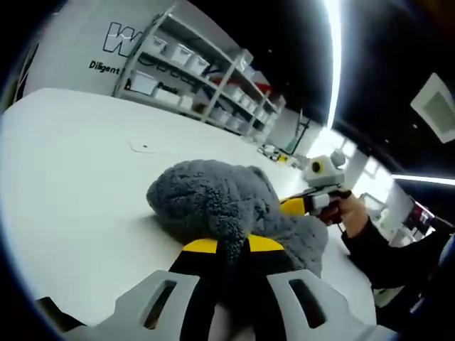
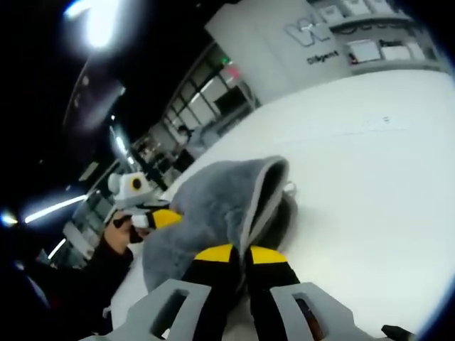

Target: Open the folded towel by lifting each exposed corner and separating the folded layers until the towel lies flat within the target outline without major curled edges

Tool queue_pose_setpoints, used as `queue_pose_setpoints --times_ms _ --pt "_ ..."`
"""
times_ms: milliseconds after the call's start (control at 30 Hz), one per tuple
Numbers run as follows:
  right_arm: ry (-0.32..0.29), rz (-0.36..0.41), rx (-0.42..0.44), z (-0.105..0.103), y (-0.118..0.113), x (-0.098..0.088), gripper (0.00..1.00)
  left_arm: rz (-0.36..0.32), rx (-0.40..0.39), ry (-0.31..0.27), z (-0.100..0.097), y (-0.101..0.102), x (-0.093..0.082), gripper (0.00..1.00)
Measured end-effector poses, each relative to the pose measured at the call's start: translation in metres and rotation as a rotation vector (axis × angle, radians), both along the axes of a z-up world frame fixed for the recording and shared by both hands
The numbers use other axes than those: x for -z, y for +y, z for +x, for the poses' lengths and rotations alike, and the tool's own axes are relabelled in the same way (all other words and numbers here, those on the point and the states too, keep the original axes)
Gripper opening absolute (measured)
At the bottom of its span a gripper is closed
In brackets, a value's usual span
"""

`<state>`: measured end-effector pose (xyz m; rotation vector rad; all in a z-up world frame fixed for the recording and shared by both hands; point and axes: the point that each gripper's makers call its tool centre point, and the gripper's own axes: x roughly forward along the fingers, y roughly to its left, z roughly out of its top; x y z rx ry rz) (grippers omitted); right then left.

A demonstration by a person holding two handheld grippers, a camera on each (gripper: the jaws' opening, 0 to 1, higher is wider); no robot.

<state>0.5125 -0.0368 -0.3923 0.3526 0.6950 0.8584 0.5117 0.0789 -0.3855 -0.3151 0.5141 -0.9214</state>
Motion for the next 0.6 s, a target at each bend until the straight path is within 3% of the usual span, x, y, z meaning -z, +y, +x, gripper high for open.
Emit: queue_pose_setpoints --times_ms 600 --pt "-0.007 0.023 -0.034 -0.028 -0.001 -0.001 0.02 0.027 0.015 -0.030 -0.027 -0.002 -0.001 0.11"
